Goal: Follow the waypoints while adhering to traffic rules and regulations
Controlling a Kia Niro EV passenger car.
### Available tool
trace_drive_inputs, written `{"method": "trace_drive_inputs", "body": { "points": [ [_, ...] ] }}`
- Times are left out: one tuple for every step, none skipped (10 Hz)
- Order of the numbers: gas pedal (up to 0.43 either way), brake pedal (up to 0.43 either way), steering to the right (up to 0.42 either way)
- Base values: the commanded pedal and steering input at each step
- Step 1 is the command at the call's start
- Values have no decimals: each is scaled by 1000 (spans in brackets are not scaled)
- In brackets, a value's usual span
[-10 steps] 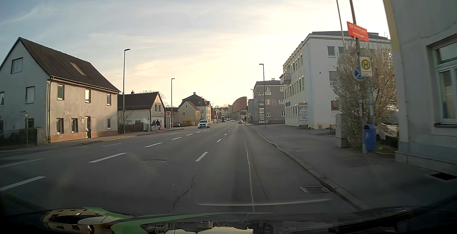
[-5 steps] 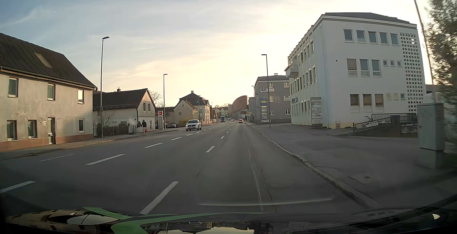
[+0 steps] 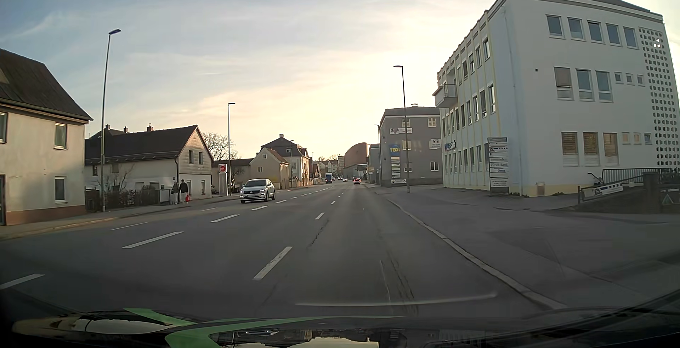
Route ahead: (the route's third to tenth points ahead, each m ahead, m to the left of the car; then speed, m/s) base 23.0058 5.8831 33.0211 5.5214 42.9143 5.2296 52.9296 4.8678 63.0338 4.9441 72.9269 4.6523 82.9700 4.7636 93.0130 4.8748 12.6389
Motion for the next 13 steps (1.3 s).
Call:
{"method": "trace_drive_inputs", "body": {
  "points": [
    [79, 0, 1],
    [79, 0, 1],
    [79, 0, 1],
    [79, 0, 1],
    [79, 0, 1],
    [79, 0, 1],
    [79, 0, 1],
    [79, 0, 1],
    [79, 0, 1],
    [59, 0, 1],
    [47, 0, 1],
    [47, 0, 1],
    [47, 0, 1]
  ]
}}
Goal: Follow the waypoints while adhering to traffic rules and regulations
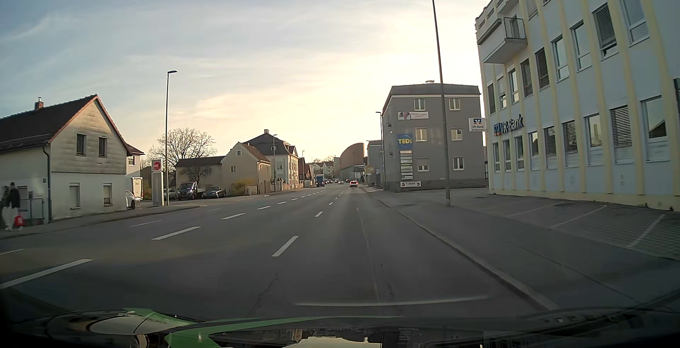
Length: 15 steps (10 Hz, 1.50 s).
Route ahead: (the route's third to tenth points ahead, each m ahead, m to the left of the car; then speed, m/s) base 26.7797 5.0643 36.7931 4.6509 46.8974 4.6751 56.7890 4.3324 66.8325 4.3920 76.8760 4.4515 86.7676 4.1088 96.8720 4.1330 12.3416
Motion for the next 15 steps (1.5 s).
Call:
{"method": "trace_drive_inputs", "body": {
  "points": [
    [47, 0, 1],
    [47, 0, 1],
    [47, 0, 1],
    [47, 0, -1],
    [47, 0, -1],
    [47, 0, -1],
    [47, 0, -1],
    [47, 0, -1],
    [47, 0, -1],
    [47, 0, -1],
    [47, 0, -1],
    [47, 0, -1],
    [47, 0, -1],
    [47, 0, -1],
    [47, 0, -1]
  ]
}}
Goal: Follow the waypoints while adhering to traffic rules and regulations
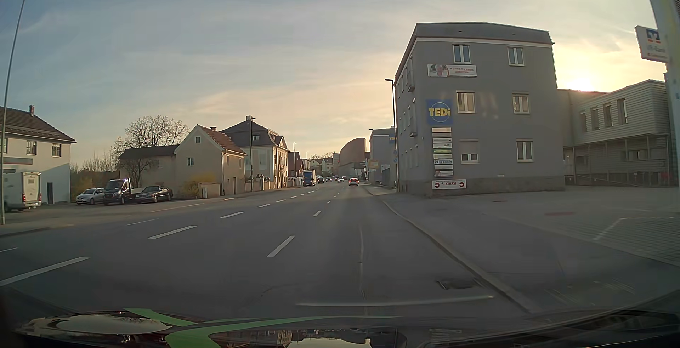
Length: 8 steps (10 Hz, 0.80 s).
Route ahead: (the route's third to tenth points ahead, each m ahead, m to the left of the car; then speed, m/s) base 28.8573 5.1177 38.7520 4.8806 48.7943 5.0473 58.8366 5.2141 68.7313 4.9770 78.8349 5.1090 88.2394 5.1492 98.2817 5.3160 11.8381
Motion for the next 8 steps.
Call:
{"method": "trace_drive_inputs", "body": {
  "points": [
    [47, 0, -1],
    [47, 0, -1],
    [47, 0, -1],
    [47, 0, -1],
    [47, 0, -1],
    [47, 0, -1],
    [47, 0, -1],
    [47, 0, -1]
  ]
}}
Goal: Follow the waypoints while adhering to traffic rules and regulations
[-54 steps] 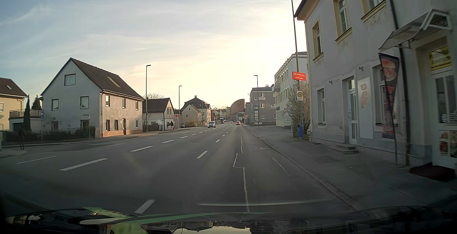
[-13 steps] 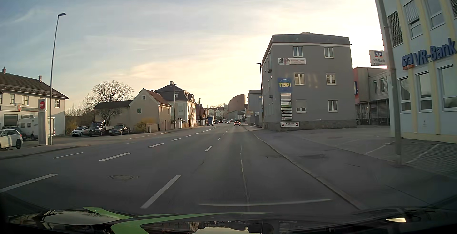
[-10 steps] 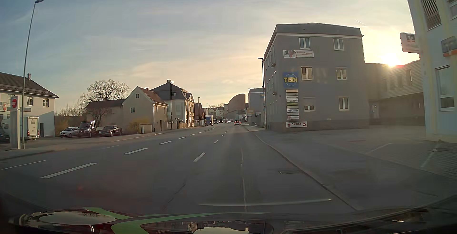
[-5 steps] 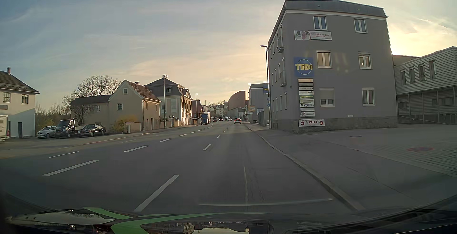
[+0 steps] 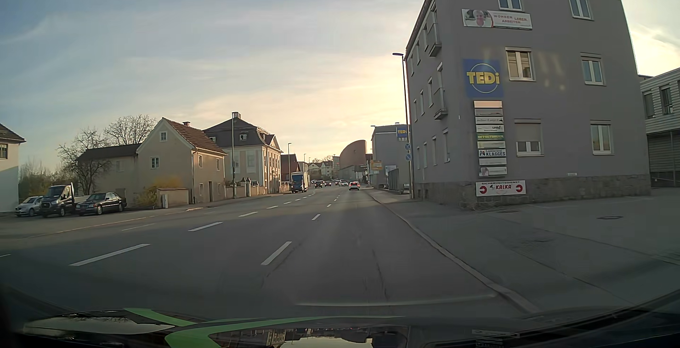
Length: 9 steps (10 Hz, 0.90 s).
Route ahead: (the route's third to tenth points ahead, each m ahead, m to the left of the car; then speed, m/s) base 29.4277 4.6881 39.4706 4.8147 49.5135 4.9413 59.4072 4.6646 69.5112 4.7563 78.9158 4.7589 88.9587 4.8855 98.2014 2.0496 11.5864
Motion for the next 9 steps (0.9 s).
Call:
{"method": "trace_drive_inputs", "body": {
  "points": [
    [47, 0, -1],
    [0, 0, -1],
    [0, 0, -1],
    [0, 0, -2],
    [0, 0, -1],
    [0, 0, -1],
    [0, 0, -1],
    [0, 0, -1],
    [0, 0, -1]
  ]
}}
